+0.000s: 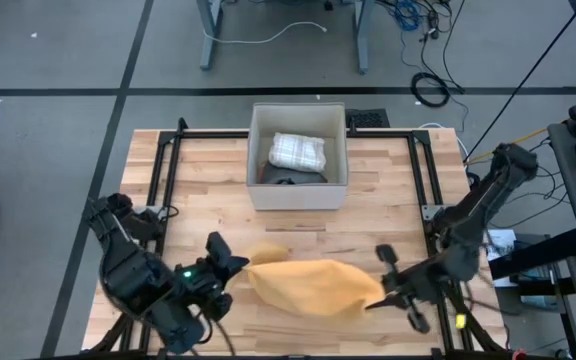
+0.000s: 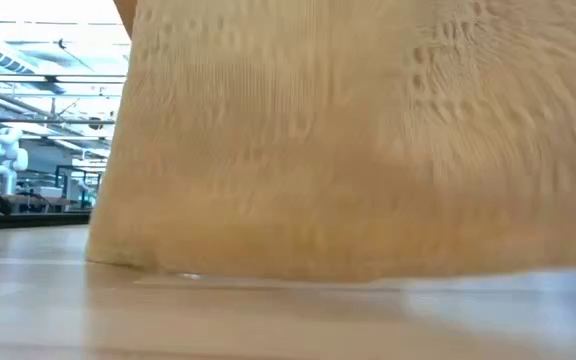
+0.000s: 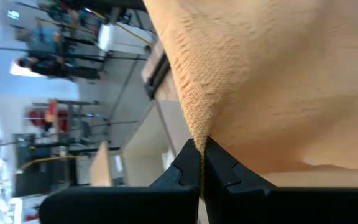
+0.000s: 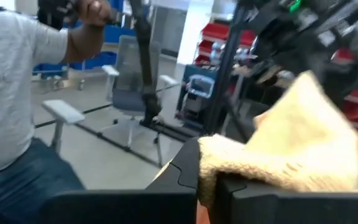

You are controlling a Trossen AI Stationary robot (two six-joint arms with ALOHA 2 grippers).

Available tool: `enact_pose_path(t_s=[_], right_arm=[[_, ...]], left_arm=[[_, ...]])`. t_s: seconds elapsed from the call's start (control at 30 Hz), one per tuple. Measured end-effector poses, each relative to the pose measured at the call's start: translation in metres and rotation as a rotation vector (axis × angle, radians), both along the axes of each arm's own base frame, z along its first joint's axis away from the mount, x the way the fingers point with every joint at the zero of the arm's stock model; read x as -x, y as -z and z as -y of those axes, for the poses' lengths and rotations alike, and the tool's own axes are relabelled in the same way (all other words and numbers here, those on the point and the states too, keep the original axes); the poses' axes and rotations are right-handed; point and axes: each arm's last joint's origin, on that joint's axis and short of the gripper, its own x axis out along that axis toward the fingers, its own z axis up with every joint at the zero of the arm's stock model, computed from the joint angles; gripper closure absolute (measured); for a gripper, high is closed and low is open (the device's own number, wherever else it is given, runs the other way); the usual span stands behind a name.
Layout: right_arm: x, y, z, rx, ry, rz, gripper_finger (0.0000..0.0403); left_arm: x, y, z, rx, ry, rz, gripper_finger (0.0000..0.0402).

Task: Fold towel
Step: Fold the orange towel

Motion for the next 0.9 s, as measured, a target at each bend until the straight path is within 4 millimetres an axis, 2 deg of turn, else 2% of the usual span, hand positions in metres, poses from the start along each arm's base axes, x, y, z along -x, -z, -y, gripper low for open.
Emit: enact_pose_path(t_s=[0.23,0.37,0.5,0.67,0.77,0.9], right_arm=[[0.027,-0.023,0.012,0.027,-0.034,0.106,0.0403],[0.031,-0.024,0.011,0.052,-0.049,0.117,0.0403],[0.032,-0.022,0.014,0.077,0.014,0.093,0.0403],[0.034,-0.025,0.024,0.098,0.182,0.084,0.0403],[0.036,-0.029,0.031,0.130,0.280,0.097,0.0403],[0.041,-0.036,0.045,0.156,0.402,0.109,0.0403]], left_arm=[[0.016,-0.002,0.018,-0.011,0.053,0.049,0.0401],[0.026,-0.004,0.030,-0.002,0.091,0.089,0.0401],[0.035,-0.011,0.033,-0.096,0.064,0.193,0.0401],[0.033,-0.022,0.024,-0.219,0.002,0.276,0.0401],[0.021,-0.023,0.012,-0.250,-0.039,0.253,0.0401],[0.000,-0.020,-0.015,-0.287,-0.099,0.157,0.0401]])
